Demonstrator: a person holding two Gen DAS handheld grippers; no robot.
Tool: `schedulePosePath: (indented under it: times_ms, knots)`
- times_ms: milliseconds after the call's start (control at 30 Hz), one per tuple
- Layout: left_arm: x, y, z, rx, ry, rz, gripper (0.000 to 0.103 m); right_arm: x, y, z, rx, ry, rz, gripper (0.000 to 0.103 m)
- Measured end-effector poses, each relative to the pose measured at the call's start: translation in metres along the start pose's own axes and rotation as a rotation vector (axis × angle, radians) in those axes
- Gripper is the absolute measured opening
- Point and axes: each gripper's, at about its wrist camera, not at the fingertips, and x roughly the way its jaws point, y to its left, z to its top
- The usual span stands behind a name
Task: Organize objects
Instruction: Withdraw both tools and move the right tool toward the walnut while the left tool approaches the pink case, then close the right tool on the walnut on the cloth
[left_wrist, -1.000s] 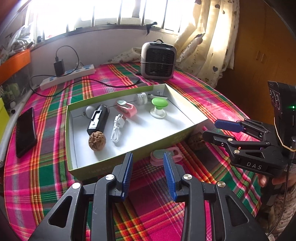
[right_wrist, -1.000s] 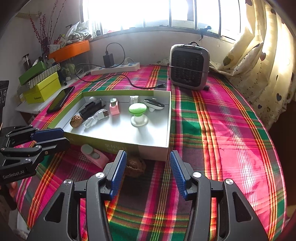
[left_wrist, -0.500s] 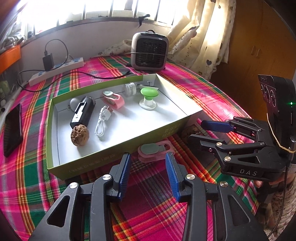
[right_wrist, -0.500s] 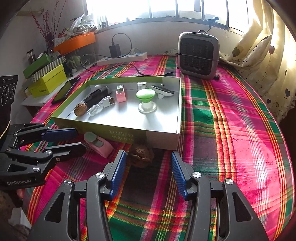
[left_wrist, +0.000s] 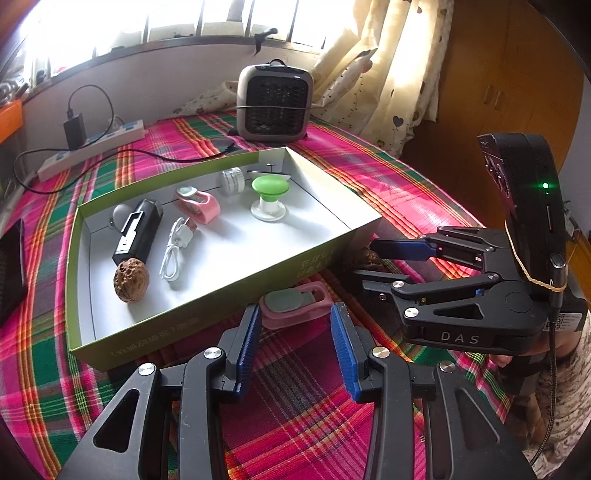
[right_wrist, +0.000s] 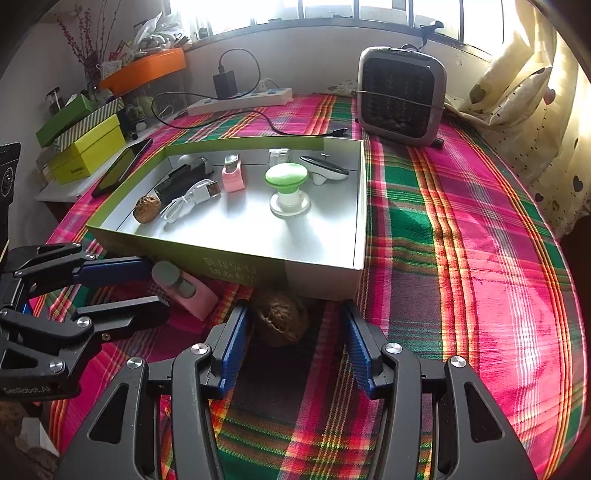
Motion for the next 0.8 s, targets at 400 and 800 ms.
schedulePosePath:
  times_ms: [400,800]
  knots:
    - [-0.004,-0.013,-0.004,0.040,-0.002,-0.036,0.037,-0.006,-0.005,-0.003,-0.009,-0.013,-0.015,0.033]
    - [0.008,-0.002,0.004,0.000,0.011,-0.051,0.037,-0.012,-0.012,-0.008,0.014,-0.019,-0.027,0.033]
